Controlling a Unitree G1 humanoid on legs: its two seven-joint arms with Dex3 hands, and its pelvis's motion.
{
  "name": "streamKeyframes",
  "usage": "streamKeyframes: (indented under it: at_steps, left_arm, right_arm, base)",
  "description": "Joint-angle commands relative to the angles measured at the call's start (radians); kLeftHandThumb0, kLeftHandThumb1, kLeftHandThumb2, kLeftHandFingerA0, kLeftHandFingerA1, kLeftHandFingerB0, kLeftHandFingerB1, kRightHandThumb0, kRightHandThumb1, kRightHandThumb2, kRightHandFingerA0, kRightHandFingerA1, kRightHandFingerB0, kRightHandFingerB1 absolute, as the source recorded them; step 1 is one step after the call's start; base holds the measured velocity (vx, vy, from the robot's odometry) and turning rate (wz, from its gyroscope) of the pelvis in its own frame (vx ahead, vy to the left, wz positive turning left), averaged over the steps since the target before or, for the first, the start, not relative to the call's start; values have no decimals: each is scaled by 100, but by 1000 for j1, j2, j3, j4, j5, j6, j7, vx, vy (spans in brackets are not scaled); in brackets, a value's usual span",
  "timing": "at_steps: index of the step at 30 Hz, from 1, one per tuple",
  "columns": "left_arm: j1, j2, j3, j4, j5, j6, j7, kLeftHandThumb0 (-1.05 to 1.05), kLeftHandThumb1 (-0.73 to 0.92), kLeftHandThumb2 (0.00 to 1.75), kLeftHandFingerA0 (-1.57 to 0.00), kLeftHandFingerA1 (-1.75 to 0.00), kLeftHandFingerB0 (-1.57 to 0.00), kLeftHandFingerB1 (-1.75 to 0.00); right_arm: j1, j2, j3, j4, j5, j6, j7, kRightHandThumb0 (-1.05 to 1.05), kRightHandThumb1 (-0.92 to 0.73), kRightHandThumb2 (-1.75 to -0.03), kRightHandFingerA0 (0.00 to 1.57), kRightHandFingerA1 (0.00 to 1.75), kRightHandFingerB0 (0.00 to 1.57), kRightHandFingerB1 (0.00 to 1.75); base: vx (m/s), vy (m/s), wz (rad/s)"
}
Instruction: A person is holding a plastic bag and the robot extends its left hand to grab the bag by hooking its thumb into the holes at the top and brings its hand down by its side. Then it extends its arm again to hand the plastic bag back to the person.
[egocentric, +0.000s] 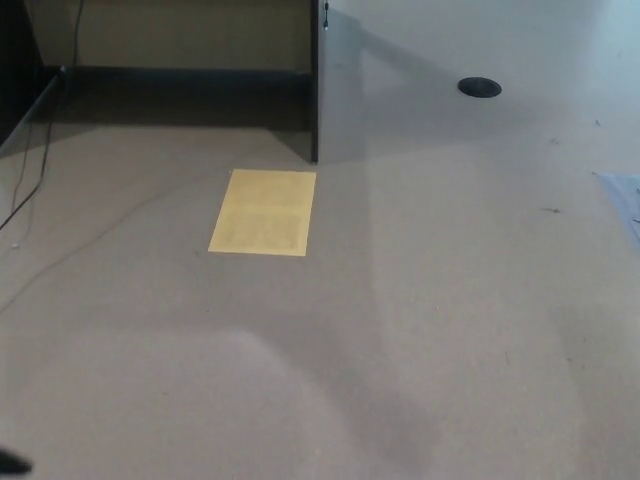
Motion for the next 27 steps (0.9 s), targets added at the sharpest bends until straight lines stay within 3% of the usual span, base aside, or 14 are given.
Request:
streamKeyframes:
  at_steps: [1, 2, 4, 5, 6, 9, 10, 11, 12, 13, 14, 19, 24, 27]
  left_arm:
    - [-90, 11, 46, -147, -74, 61, -96, -3, 65, 92, -96, -171, -78, -123]
    - [-117, 13, 52, -178, -93, 69, -127, 5, 54, 111, -124, -134, -87, -107]
    - [-151, 13, 59, -214, -110, 79, -160, 5, 54, 111, -124, -134, -87, -107]
    - [-197, 16, 58, -246, -134, 85, -195, 7, 51, 114, -99, -168, -84, -126]
    - [-239, 16, 58, -276, -147, 101, -227, 8, 52, 114, -127, -137, -91, -108]
    - [-312, 6, 54, -333, -170, 144, -296, 2, 52, 110, -130, -136, -92, -108]
    - [-332, 0, 51, -345, -170, 153, -306, -2, 55, 100, -107, -164, -86, -119]
    - [-370, -13, 43, -366, -172, 169, -323, -9, 56, 105, -128, -134, -89, -105]
    - [-390, -22, 39, -378, -177, 178, -339, -9, 56, 105, -128, -134, -89, -105]
    - [-411, -34, 32, -404, -173, 203, -362, -10, 68, 84, -104, -167, -82, -118]
    - [-446, -50, 20, -425, -163, 224, -382, -9, 65, 87, -103, -169, -80, -118]
    - [-588, -128, -45, -496, -129, 304, -464, -10, 42, 116, -105, -163, -87, -117]
    - [-751, -216, -126, -484, -81, 353, -500, -9, 59, 90, -101, -160, -87, -105]
    - [-837, -255, -162, -466, -40, 391, -509, -9, 56, 99, -92, -161, -80, -118]
  right_arm:
    - [2, -14, -5, -8, 3, 15, -3, -23, -64, -59, 85, 53, 71, 49]
    - [3, -14, -6, -9, 3, 15, -3, -24, -63, -59, 86, 53, 71, 48]
    - [6, -15, -9, -11, 6, 17, -4, -24, -63, -59, 86, 53, 71, 48]
    - [5, -16, -10, -5, 6, 10, -6, -24, -62, -58, 87, 54, 70, 49]
    - [3, -18, -11, -2, 6, 3, -7, -24, -62, -58, 87, 54, 70, 49]
    - [2, -19, -12, -1, 6, 5, -8, -24, -63, -59, 86, 53, 71, 49]
    - [2, -18, -13, -1, 7, 5, -7, -24, -63, -59, 86, 53, 71, 49]
    - [2, -19, -13, -2, 7, 4, -5, -24, -63, -59, 86, 54, 71, 49]
    - [1, -20, -13, -2, 6, 3, -4, -24, -63, -59, 86, 54, 71, 49]
    - [0, -19, -13, -2, 7, 1, -4, -24, -63, -59, 86, 54, 72, 49]
    - [-1, -18, -12, -4, 5, 3, -4, -25, -63, -59, 87, 54, 72, 49]
    - [0, -20, -7, -14, -2, 14, -5, -23, -63, -59, 87, 54, 71, 49]
    - [-13, -22, -14, -18, 8, 12, 4, -24, -62, -58, 88, 54, 72, 49]
    - [-15, -24, -15, -23, 8, 14, 5, -24, -62, -58, 88, 55, 73, 49]
  base:
    - [0, 0, 0]
    - [0, 0, 0]
    - [0, 0, 0]
    - [0, 0, 0]
    - [0, 0, 0]
    - [0, 0, 0]
    - [0, 0, 0]
    - [0, 0, 0]
    - [0, 0, 0]
    - [0, 0, 0]
    - [0, 0, 0]
    - [0, 0, 0]
    - [0, 0, 0]
    - [0, 0, 0]
